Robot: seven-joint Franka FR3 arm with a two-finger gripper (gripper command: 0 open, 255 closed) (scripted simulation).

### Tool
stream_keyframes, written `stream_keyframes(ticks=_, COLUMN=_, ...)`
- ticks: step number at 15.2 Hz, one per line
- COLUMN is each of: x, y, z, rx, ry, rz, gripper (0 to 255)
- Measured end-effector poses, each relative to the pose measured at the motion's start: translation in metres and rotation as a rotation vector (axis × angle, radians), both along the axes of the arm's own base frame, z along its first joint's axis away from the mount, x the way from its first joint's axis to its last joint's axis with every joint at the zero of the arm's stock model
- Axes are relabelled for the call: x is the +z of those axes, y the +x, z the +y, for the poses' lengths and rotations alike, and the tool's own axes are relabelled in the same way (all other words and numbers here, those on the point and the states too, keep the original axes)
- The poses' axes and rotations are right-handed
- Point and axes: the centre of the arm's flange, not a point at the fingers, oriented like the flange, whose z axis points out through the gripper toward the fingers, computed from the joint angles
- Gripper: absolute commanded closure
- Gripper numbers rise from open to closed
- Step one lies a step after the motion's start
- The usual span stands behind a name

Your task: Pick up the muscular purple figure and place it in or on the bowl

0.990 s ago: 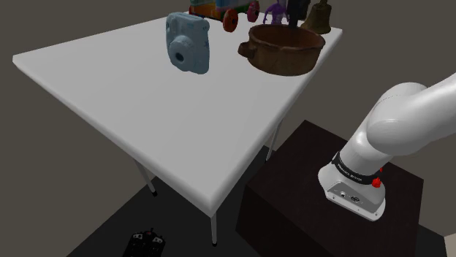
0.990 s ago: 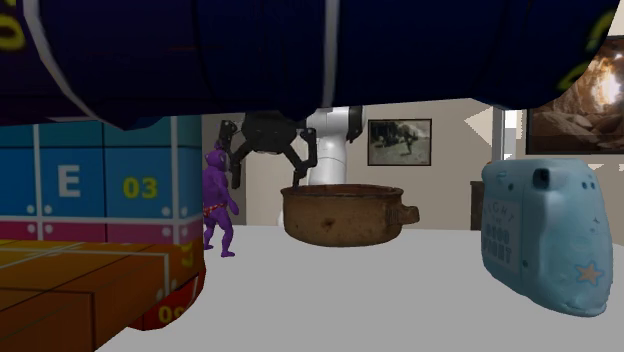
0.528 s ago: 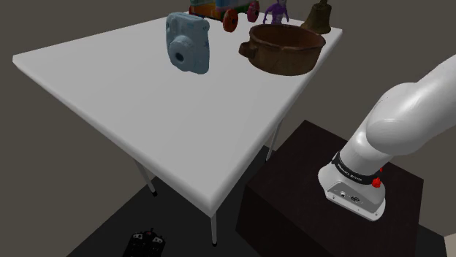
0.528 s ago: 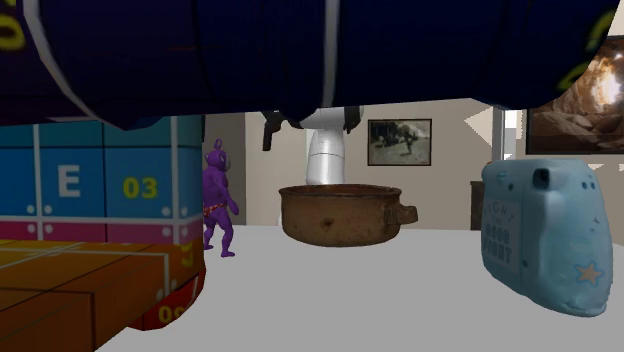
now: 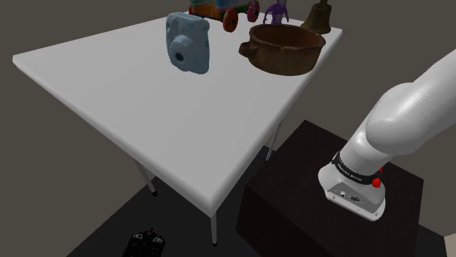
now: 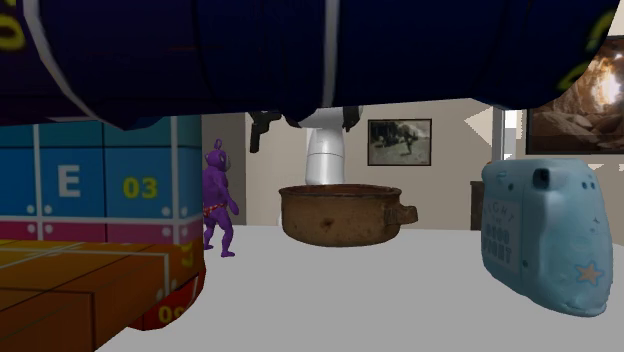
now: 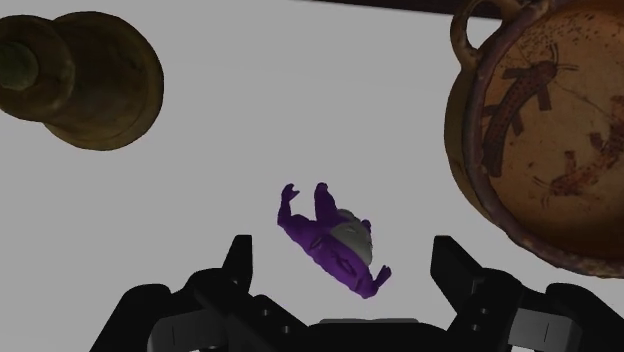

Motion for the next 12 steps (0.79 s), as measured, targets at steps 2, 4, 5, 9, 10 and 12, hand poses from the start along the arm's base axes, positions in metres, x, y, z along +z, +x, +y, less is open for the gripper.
stream_keyframes(ticks=2, x=-0.0105, y=-0.0006, z=-0.0001, rx=0.000, ry=0.000, rz=0.000, gripper=0)
stream_keyframes(ticks=4, x=-0.0128, y=-0.0014, z=-0.0010, rx=0.000, ry=0.000, rz=0.000, gripper=0)
stream_keyframes(ticks=5, x=-0.0133, y=-0.0015, z=-0.0012, rx=0.000, ry=0.000, rz=0.000, gripper=0)
stream_keyframes(ticks=9, x=-0.0135, y=-0.0016, z=-0.0013, rx=0.000, ry=0.000, rz=0.000, gripper=255)
stream_keyframes(ticks=10, x=-0.0135, y=-0.0016, z=-0.0013, rx=0.000, ry=0.000, rz=0.000, gripper=255)
stream_keyframes(ticks=12, x=-0.0135, y=-0.0016, z=-0.0013, rx=0.000, ry=0.000, rz=0.000, gripper=255)
